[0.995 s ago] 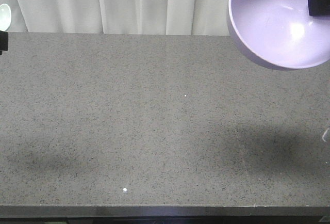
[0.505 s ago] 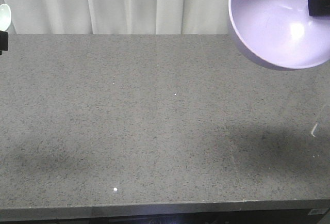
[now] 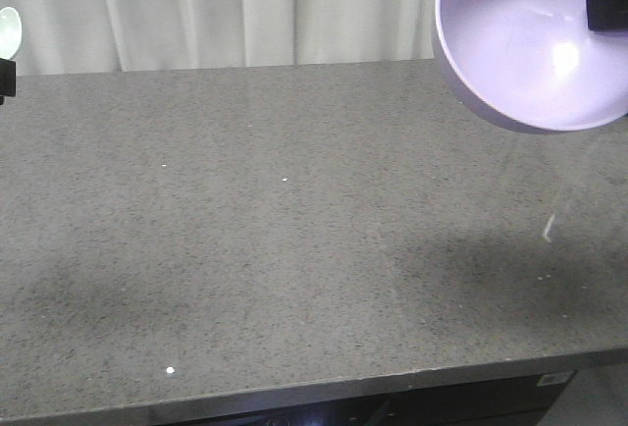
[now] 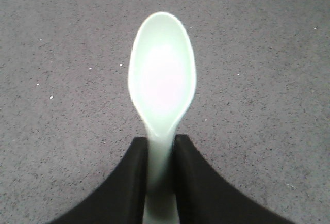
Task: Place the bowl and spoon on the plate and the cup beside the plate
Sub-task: 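Turn the base away from the counter holding spoon and bowl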
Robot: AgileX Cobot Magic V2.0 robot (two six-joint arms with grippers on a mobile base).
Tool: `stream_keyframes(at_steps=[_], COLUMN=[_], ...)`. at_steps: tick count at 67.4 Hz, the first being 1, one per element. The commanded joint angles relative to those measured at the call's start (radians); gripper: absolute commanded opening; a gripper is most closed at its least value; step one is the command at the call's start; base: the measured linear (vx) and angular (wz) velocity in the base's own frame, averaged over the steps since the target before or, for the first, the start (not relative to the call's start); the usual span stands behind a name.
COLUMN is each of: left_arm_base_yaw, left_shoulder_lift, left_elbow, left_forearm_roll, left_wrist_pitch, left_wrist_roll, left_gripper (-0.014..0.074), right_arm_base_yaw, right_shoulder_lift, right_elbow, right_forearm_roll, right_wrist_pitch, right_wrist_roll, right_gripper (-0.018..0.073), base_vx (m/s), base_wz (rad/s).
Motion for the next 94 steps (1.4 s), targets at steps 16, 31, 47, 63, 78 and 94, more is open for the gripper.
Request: stream_keyframes(at_steps=[16,31,47,63,78,94], left_arm_base_yaw=[-0.004,-0.004,-0.004,-0.004,-0.004,-0.004], left_shoulder_lift=[-0.019,-0.019,-0.019,-0.019,-0.019,-0.019], left_elbow=[-0.027,-0.027,-0.027,-0.027,-0.027,-0.027], left_forearm_roll=[-0.004,-0.004,-0.004,-0.004,-0.004,-0.004], left_wrist_pitch=[-0.056,-0.056,-0.056,-0.056,-0.056,-0.056], left_wrist_roll=[-0.009,-0.009,-0.009,-0.009,-0.009,-0.009], left_gripper=[-0.0007,-0.0007,-0.0007,-0.0007,-0.0007,-0.0007], right_arm_base_yaw=[-0.005,-0.005,-0.005,-0.005,-0.005,-0.005], right_shoulder_lift=[-0.020,-0.020,-0.020,-0.020,-0.020,-0.020], right_elbow=[-0.027,-0.027,-0.027,-0.027,-0.027,-0.027], right_forearm_roll=[0.015,0.015,0.015,0.015,0.015,0.015], right_wrist_pitch=[-0.062,-0.062,-0.062,-0.062,-0.062,-0.062], right_wrist_roll=[0.002,0.002,0.002,0.002,0.002,0.002], right_gripper=[-0.0004,-0.0004,-0.0004,-0.0004,-0.0004,-0.0004], base_vx=[0.01,0.00,0.00,-0.01,-0.01,-0.01], base_wz=[-0.26,-0.28,-0.25,-0.20,-0.17,-0.19])
